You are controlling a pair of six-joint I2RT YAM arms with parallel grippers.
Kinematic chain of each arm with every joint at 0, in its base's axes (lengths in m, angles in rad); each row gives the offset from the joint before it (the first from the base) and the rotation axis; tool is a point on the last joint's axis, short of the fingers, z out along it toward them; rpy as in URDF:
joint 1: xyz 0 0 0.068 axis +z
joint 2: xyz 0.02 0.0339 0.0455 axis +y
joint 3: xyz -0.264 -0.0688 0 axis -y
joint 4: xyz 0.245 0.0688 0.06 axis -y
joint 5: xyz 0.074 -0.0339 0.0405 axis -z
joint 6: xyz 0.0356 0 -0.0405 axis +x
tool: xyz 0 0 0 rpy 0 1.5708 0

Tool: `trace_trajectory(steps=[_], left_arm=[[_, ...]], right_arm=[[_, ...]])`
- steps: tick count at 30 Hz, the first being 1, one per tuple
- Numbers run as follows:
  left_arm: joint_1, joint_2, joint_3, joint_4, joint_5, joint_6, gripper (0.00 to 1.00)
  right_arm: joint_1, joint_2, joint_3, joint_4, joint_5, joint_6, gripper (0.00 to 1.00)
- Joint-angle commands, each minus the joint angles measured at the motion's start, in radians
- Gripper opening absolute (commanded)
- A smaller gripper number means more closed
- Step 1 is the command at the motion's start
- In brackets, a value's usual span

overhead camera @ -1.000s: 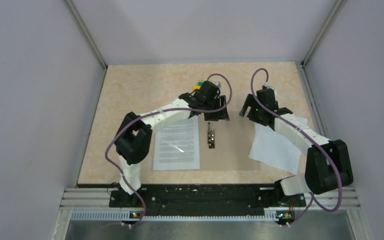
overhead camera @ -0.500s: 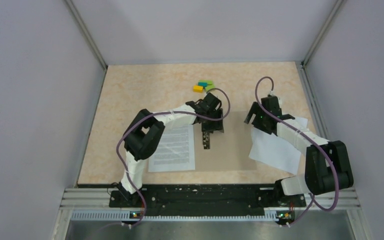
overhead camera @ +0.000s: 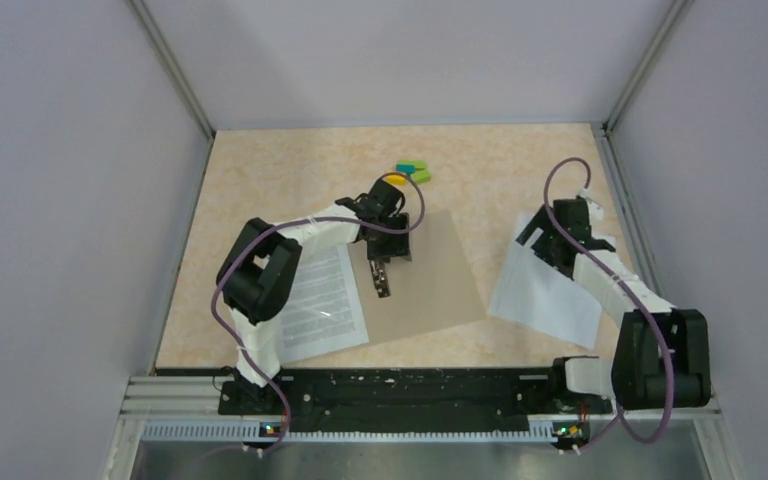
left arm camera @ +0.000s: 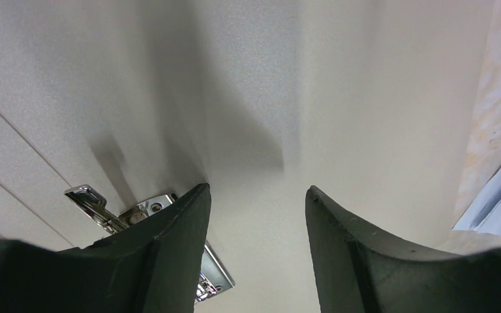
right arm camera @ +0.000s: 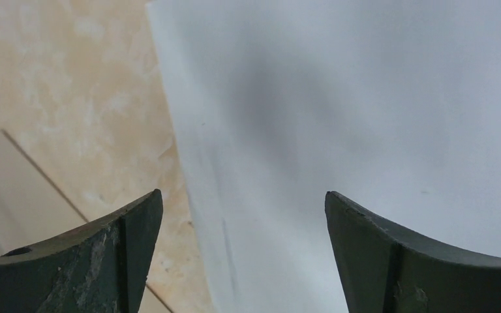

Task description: Put the files into the folder

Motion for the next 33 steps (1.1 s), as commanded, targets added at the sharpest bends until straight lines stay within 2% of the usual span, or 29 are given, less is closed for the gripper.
trace_trajectory(steps=[1,5,8,11,16,20,24,33], left_arm=[[0.008,-0.044,0.018,-0.053,0.012,0.099,0.61],[0.004,-0.037,0.093,-0.052,0.079,0.117,0.61],[-0.026,-0.002,0.207,-0.034,0.129,0.119,0.62],[-0.062,0.078,0.327,0.018,0.168,0.102,0.64],[-0.117,0.229,0.489,0.147,0.210,0.069,0.67],[-0.150,0.332,0.583,0.234,0.221,0.042,0.69],[-0.186,0.430,0.704,0.232,0.190,0.061,0.71],[-0.228,0.588,0.876,0.071,0.013,0.042,0.73]], right_arm=[[-0.131,-0.096,-0.027,-0.008,0.091,0.050,0.95],[-0.259,-0.155,-0.076,0.009,0.108,0.082,0.99],[-0.316,-0.181,-0.082,0.010,0.144,0.088,0.99],[-0.375,-0.180,-0.088,0.016,0.159,0.093,0.99],[-0.502,-0.156,-0.140,0.061,0.100,0.113,0.99],[-0.523,-0.135,-0.177,0.103,0.093,0.116,0.99],[-0.543,-0.105,-0.211,0.161,0.035,0.108,0.99],[-0.547,0.014,-0.221,0.204,-0.089,0.039,0.99]])
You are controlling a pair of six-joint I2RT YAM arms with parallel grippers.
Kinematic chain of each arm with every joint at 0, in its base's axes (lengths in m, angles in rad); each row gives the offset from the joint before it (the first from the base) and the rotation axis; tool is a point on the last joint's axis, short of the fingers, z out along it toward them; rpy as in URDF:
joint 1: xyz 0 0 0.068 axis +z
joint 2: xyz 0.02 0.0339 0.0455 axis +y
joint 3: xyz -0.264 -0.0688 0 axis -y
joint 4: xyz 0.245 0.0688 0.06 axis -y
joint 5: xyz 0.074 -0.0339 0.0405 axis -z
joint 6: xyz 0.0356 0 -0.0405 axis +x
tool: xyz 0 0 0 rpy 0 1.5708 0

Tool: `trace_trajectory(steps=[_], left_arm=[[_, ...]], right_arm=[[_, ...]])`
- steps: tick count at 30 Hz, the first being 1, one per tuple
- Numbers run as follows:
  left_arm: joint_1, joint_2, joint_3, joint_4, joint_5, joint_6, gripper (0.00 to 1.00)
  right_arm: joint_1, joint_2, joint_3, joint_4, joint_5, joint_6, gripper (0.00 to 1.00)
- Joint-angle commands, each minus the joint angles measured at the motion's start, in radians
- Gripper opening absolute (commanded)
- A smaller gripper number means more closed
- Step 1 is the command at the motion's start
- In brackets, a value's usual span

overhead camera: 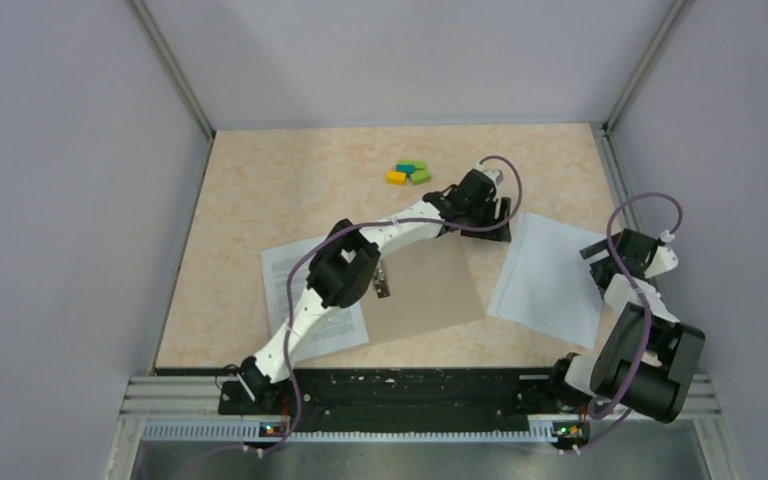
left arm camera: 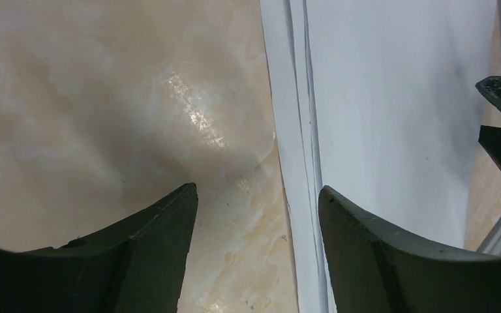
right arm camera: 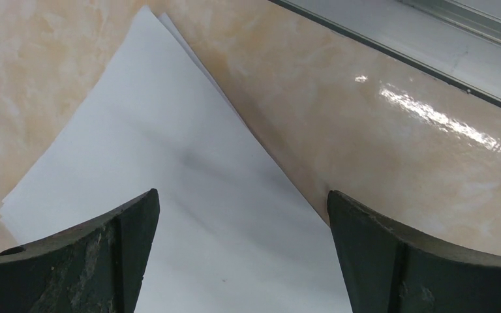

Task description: Put the files into the folder

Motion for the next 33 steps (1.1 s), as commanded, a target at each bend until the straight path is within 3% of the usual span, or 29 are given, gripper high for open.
trace_trajectory(steps=[1,14,23,33], left_arm=[[-0.012,0.036,0.077,-0.061,-0.091,-0.022,0.73],[-0.038,0.049,0.048,-0.139,-0.060,-0.083,0.73],[-0.067,0.061,0.069,-0.208,-0.004,-0.088,0.70],[-0.105,0.126,0.099,-0.279,0.004,-0.094,0.68]], right_arm=[[-0.011,0.081,-0.014,0.015,-0.130,-0.031,0.99],[0.100,0.125,-0.025,0.041,-0.168,-0.013,0.99],[0.112,0.069,-0.044,-0.002,-0.124,-0.016,0.99],[0.118,0.145,-0.014,0.004,-0.267,-0.056,0.99]])
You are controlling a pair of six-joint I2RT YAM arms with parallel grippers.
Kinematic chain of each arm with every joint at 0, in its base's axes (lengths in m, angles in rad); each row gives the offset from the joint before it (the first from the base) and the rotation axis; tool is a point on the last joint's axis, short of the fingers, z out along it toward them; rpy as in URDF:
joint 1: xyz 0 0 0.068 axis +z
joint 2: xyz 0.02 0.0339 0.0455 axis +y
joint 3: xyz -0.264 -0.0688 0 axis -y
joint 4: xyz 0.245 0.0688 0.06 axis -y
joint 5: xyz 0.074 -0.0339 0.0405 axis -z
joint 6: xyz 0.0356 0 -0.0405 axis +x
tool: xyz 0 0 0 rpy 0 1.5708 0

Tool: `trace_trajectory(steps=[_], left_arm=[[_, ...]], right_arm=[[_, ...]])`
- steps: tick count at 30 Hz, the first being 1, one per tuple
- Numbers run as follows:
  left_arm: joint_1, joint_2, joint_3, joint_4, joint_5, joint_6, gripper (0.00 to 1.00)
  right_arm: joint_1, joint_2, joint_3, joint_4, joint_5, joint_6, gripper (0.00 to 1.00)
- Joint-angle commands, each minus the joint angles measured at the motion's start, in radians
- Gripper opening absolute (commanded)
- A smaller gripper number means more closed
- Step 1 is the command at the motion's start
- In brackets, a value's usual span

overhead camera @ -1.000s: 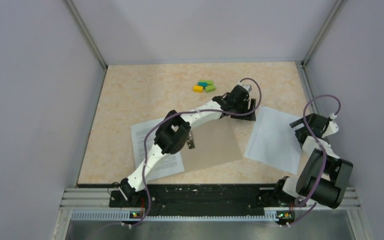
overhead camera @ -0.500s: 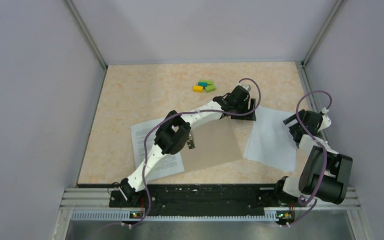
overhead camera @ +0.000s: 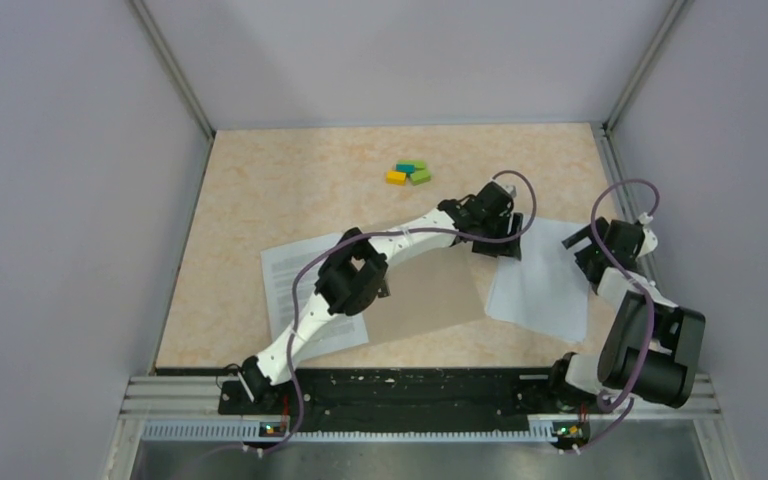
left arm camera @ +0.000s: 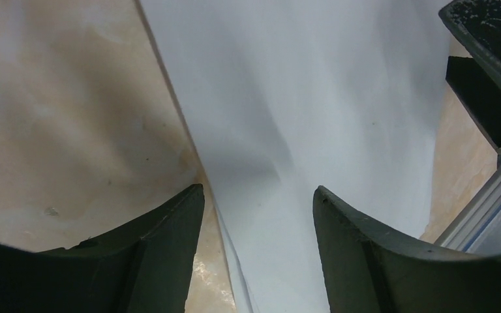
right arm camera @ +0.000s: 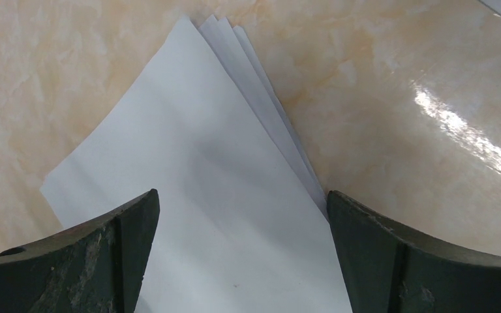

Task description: Put the files into the folder

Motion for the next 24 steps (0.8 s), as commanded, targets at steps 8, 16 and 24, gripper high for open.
trace_trajectory(steps=[8,16,24], left_arm=[[-0.020,0.121,0.103,-0.122,0.080,-0.026,0.67],[0.019,0.062,0.108,-0.062,0.163,-0.048,0.65],[0.030,0.056,0.120,-0.039,0.231,-0.017,0.62]], right_arm=[[0.043,0.111,0.009,-0.142,-0.172,-0.014,0.99],[0.046,0.142,0.034,-0.134,-0.215,-0.027,0.99],[0.067,0.165,0.048,-0.127,-0.272,-0.043,0.99]])
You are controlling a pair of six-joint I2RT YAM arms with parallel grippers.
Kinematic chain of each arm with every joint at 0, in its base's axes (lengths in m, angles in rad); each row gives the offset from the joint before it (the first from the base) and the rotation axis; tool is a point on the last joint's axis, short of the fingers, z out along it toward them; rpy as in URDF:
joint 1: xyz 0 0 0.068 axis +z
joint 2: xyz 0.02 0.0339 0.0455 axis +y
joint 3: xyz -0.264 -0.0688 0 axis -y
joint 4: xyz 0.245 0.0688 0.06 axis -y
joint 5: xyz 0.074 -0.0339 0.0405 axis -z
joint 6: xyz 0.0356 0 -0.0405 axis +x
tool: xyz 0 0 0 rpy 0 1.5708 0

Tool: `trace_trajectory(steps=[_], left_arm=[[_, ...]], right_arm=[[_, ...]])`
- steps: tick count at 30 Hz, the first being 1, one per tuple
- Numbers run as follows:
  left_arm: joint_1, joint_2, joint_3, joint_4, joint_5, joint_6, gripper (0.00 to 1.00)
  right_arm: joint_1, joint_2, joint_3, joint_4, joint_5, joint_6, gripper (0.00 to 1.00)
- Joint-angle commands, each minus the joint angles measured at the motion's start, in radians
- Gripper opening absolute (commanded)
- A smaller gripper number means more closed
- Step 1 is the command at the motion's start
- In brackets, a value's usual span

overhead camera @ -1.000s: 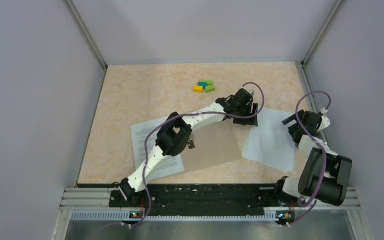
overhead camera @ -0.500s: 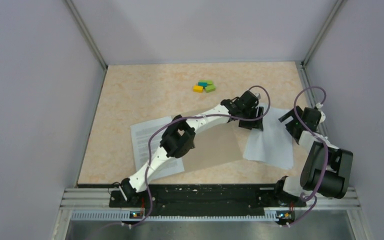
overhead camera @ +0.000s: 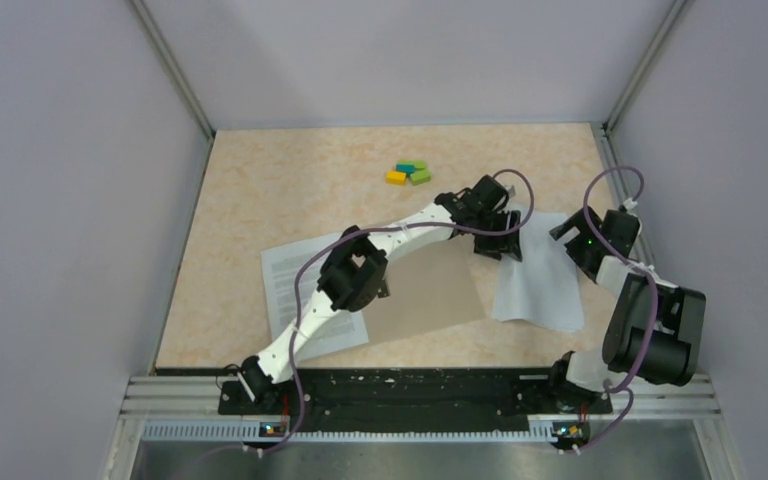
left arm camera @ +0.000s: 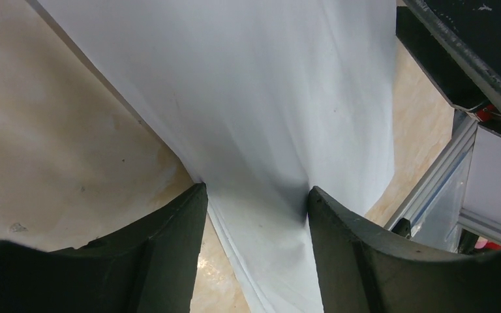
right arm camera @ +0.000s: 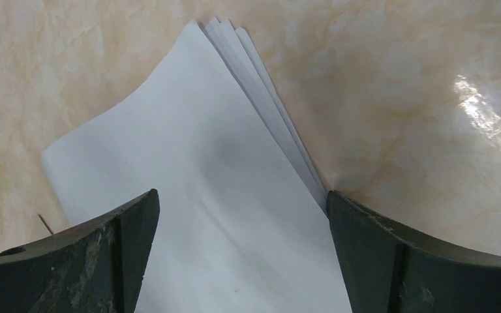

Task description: Put the files into the folder

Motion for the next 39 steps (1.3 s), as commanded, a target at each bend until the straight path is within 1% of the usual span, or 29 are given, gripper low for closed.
trace_trajectory(steps=[1,8,12,16,17,19,20,21,23,26,28,30,35,39], left_arm=[[0.002,-0.002,0.018,0.019,0.067,0.022,0.62],[0.024,-0.026,0.010,0.018,0.120,0.038,0.57],[0.040,-0.053,-0.013,0.008,0.142,0.054,0.49],[0.049,-0.090,-0.051,-0.004,0.154,0.085,0.30],[0.053,-0.101,-0.063,-0.010,0.157,0.102,0.22],[0.065,-0.144,-0.096,-0.019,0.161,0.130,0.13],[0.073,-0.170,-0.122,-0.017,0.165,0.145,0.06],[0.085,-0.201,-0.151,-0.012,0.172,0.159,0.01],[0.114,-0.272,-0.216,-0.003,0.199,0.193,0.00],[0.178,-0.404,-0.345,0.032,0.246,0.235,0.00],[0.217,-0.483,-0.398,0.036,0.309,0.261,0.00],[0.254,-0.560,-0.441,0.026,0.368,0.295,0.00],[0.333,-0.750,-0.544,0.021,0.463,0.359,0.00],[0.370,-0.870,-0.582,0.023,0.519,0.380,0.00]], right_arm=[[0.043,0.062,-0.028,-0.159,-0.101,0.002,0.99],[0.080,0.064,-0.021,-0.156,-0.152,-0.007,0.99],[0.095,0.062,-0.021,-0.151,-0.177,-0.009,0.99],[0.102,0.055,-0.013,-0.149,-0.214,-0.012,0.99],[0.103,0.048,-0.010,-0.150,-0.225,-0.015,0.99],[0.103,0.030,-0.008,-0.147,-0.246,-0.019,0.99],[0.103,0.019,-0.006,-0.142,-0.261,-0.020,0.99],[0.104,0.005,-0.005,-0.128,-0.283,-0.019,0.99],[0.112,-0.021,-0.002,-0.107,-0.334,-0.013,0.99],[0.159,-0.061,0.022,-0.055,-0.392,-0.004,0.99],[0.199,-0.086,0.043,-0.015,-0.431,0.008,0.99],[0.230,-0.103,0.066,0.044,-0.491,0.037,0.99],[0.280,-0.154,0.130,0.219,-0.626,0.127,0.99],[0.322,-0.191,0.188,0.341,-0.691,0.192,0.99]])
